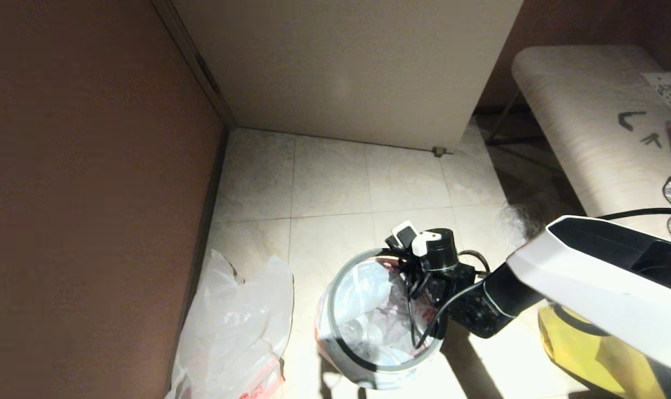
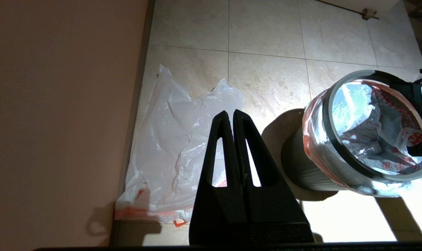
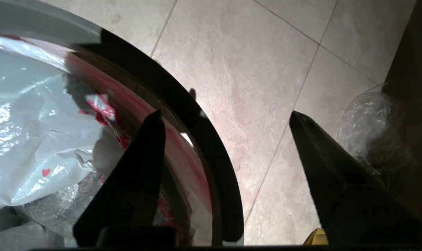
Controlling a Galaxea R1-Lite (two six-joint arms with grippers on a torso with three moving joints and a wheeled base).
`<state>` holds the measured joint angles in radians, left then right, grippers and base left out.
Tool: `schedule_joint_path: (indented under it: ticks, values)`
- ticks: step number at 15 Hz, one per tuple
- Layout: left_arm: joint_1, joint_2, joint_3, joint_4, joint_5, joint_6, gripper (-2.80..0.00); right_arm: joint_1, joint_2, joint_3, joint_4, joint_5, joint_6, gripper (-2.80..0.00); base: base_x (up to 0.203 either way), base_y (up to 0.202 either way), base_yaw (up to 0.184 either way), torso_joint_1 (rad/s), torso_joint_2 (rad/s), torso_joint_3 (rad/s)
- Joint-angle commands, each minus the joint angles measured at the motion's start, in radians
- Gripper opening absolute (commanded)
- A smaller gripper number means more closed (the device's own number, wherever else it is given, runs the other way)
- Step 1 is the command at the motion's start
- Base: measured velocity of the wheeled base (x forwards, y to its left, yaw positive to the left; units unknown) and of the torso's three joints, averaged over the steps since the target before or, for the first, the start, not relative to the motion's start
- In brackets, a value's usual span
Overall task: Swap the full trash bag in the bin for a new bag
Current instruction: Place the trash can ring on the floor
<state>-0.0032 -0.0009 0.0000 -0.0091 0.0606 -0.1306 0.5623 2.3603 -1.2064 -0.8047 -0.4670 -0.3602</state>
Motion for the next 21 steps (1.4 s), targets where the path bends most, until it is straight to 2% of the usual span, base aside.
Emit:
schedule_joint_path:
  ticks: [1, 7, 15, 16, 21]
  values:
    - [0.0, 0.001, 0.0, 0.0, 0.001, -0.001, -2.8, -0.002, 0.015, 0.0, -0.005, -0.002, -0.002, 0.0, 0.0, 0.0, 0.0, 0.0, 0.0, 0.0]
    - [0.0, 0.001, 0.0, 0.0, 0.001, -0.001, -2.8, -0.054, 0.066, -0.103, -0.005, 0.033, -0.008, 0.0, 0.0, 0.0, 0.0, 0.0, 0.0, 0.0]
    - [0.0, 0.001, 0.0, 0.0, 0.001, -0.001, -2.8, -0.067, 0.097, -0.117, -0.002, 0.048, -0.016, 0.0, 0.0, 0.0, 0.0, 0.0, 0.0, 0.0]
    - [0.0, 0.001, 0.0, 0.0, 0.001, -0.001, -2.8, -0.068, 0.097, -0.117, -0.004, 0.053, -0.028, -2.8, 0.0, 0.0, 0.0, 0.0, 0.0, 0.0]
    - [0.0, 0.001, 0.0, 0.0, 0.001, -0.001, -2.8, -0.07, 0.093, -0.119, -0.002, 0.054, -0.026, -2.8, 0.0, 0.0, 0.0, 0.0, 0.0, 0.0]
